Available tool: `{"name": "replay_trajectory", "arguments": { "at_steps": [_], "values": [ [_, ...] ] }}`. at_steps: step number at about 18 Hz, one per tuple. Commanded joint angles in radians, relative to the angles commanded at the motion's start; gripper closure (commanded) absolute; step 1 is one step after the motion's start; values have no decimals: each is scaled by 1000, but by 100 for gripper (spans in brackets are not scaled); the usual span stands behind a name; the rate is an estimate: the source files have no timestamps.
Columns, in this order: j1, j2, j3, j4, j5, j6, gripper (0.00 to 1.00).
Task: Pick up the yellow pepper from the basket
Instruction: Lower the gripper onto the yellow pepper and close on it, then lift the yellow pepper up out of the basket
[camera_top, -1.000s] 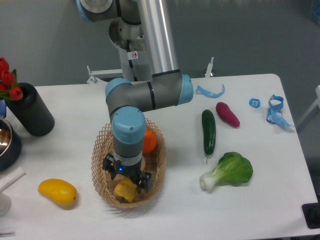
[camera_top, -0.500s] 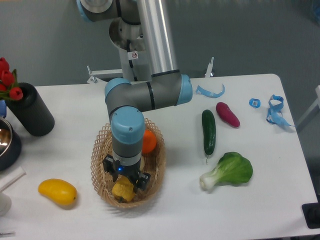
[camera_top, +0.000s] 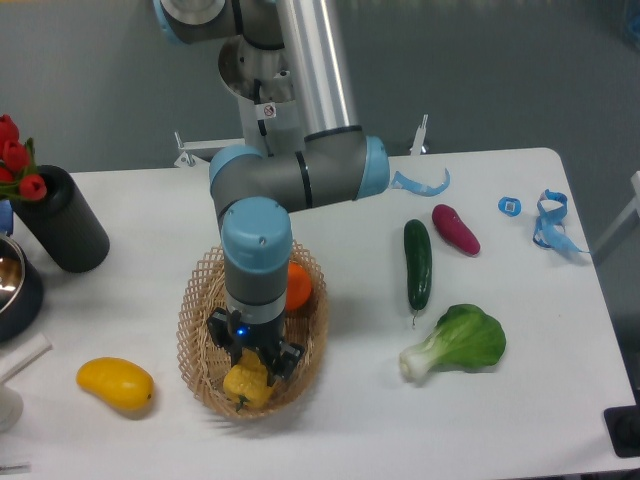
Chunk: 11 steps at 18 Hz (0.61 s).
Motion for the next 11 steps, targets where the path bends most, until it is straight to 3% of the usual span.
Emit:
{"name": "replay_trajectory", "arguments": {
  "at_steps": [3,11],
  "values": [
    [38,26,22,-3,0,12,60],
    [196,43,25,-8,2,239,60]
  ]
}}
